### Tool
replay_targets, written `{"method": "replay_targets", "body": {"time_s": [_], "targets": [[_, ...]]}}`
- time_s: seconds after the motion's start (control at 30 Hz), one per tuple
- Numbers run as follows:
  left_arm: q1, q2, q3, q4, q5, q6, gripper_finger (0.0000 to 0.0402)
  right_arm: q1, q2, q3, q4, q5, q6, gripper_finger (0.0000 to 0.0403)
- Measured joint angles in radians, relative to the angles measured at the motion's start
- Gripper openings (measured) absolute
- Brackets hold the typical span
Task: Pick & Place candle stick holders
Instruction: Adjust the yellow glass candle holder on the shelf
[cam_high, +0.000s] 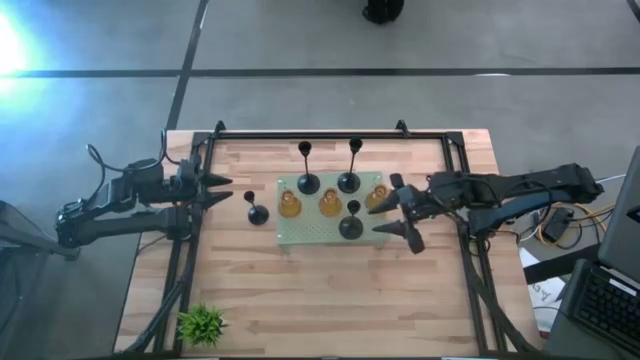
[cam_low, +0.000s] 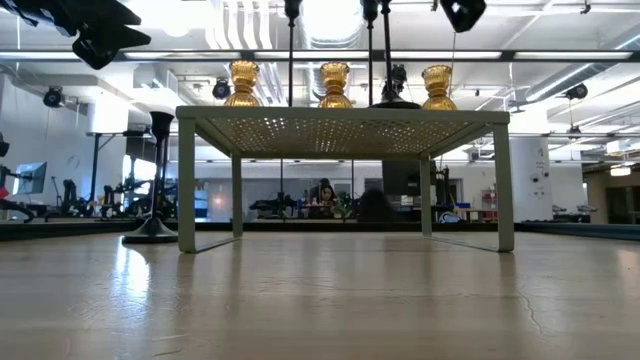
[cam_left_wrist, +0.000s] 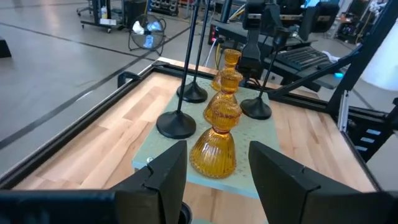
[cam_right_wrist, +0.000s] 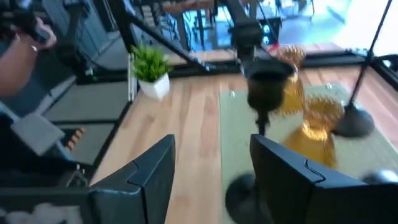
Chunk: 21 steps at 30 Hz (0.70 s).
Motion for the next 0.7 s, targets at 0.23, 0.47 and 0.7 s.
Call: {"method": "replay_targets", "body": {"time_s": [0.23, 0.47, 0.7], "targets": [[0.000, 0.000, 0.000, 0.000, 0.000, -0.016, 0.0177, -0.001, -0.065, -0.003, -0.247, 0.099, 0.058, 0.0170], [0.000, 0.002, 0.000, 0.000, 0.000, -0.016, 0.0177, -0.001, -0.077, -0.012, -0.403, 0.297, 0.113, 0.0097], [0.000, 0.002, 0.000, 0.000, -0.014, -0.004, 0.0177, -0.002, -0.037, -0.030, -0.420, 0.450, 0.105, 0.0013]]}}
